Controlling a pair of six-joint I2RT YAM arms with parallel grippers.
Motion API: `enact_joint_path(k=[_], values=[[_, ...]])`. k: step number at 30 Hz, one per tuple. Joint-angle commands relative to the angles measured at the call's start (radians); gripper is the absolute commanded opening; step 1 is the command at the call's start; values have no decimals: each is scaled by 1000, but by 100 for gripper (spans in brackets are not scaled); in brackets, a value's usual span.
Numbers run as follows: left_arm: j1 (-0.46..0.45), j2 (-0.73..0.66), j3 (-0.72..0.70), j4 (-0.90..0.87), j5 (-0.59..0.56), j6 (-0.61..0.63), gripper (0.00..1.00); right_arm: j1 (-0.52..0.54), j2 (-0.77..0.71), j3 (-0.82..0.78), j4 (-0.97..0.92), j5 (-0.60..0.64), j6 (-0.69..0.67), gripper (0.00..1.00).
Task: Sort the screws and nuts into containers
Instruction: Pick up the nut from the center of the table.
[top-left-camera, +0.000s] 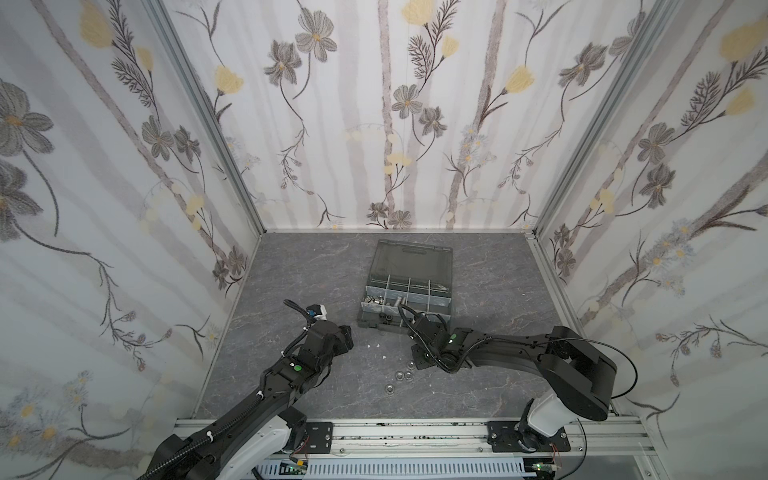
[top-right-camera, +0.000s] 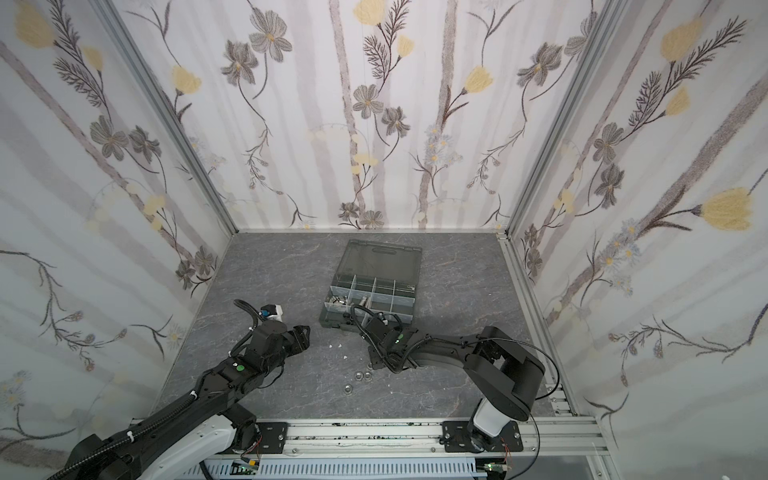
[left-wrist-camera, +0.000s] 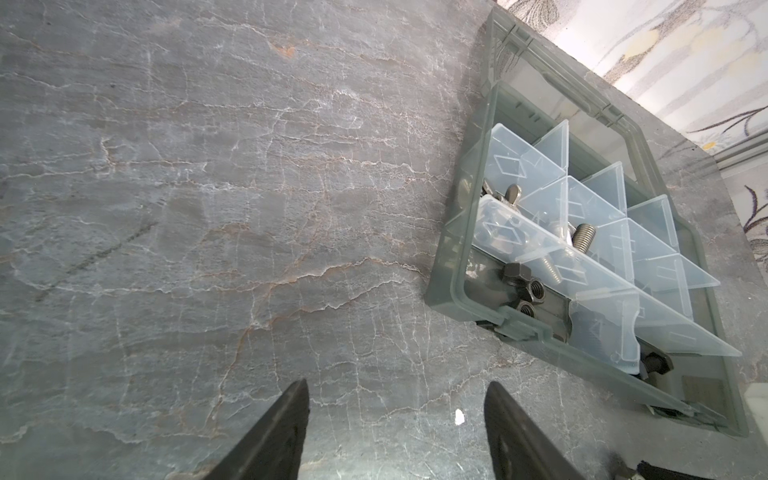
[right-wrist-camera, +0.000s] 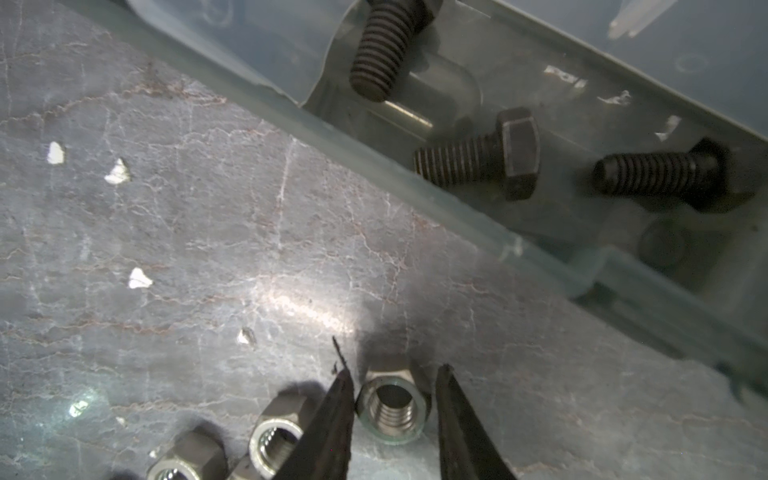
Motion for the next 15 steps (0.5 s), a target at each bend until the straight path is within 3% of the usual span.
enact_joint_path(k=[1, 9, 15], values=[[1, -7, -2, 23, -9, -17, 69, 1, 8, 5, 13, 8, 10, 31], [0, -9, -3, 23, -9, -17, 69, 3, 9, 8, 6, 5, 3, 24], [1, -12, 0, 23, -8, -18, 69, -4, -57, 77, -44, 41, -37, 24]])
